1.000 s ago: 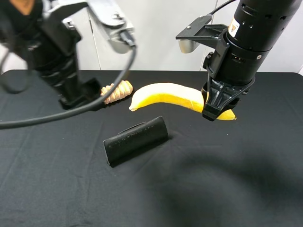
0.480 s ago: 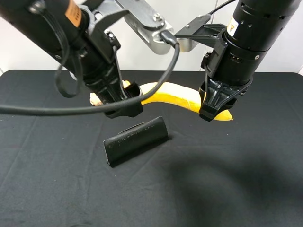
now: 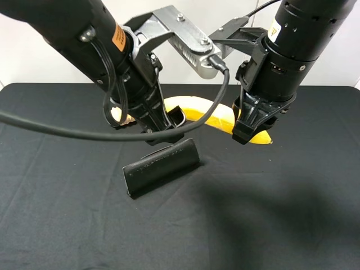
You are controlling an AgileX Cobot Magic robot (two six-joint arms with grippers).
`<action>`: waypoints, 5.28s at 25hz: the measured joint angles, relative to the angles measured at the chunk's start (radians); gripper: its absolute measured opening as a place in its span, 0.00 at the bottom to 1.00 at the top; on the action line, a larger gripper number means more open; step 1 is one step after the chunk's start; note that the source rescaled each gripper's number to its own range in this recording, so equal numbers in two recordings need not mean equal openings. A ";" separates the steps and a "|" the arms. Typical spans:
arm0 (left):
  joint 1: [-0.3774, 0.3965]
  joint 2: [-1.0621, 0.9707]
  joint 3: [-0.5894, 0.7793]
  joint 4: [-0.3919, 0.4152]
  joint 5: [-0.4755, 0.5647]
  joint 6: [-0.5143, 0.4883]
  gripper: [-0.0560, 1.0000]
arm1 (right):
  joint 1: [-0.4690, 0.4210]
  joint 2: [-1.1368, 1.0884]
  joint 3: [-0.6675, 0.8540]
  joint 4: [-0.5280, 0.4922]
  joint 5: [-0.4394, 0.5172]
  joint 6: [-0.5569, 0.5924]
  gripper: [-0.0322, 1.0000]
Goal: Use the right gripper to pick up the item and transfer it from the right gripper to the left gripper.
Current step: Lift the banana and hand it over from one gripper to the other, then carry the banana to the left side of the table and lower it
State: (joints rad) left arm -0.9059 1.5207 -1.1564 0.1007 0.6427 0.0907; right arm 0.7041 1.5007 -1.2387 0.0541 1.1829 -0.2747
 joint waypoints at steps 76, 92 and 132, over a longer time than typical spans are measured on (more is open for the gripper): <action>-0.004 0.056 -0.007 -0.017 -0.018 0.005 0.05 | 0.000 -0.219 -0.063 0.006 0.033 0.185 1.00; -0.004 0.056 -0.007 -0.016 -0.017 0.005 0.05 | 0.000 -0.560 0.210 -0.004 0.032 0.275 1.00; -0.004 0.056 -0.007 -0.015 -0.016 0.005 0.05 | 0.003 -1.395 0.744 -0.097 -0.155 0.330 1.00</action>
State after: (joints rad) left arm -0.9094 1.5765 -1.1633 0.0857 0.6267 0.0962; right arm 0.7071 0.1053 -0.4949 -0.0425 1.0275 0.0554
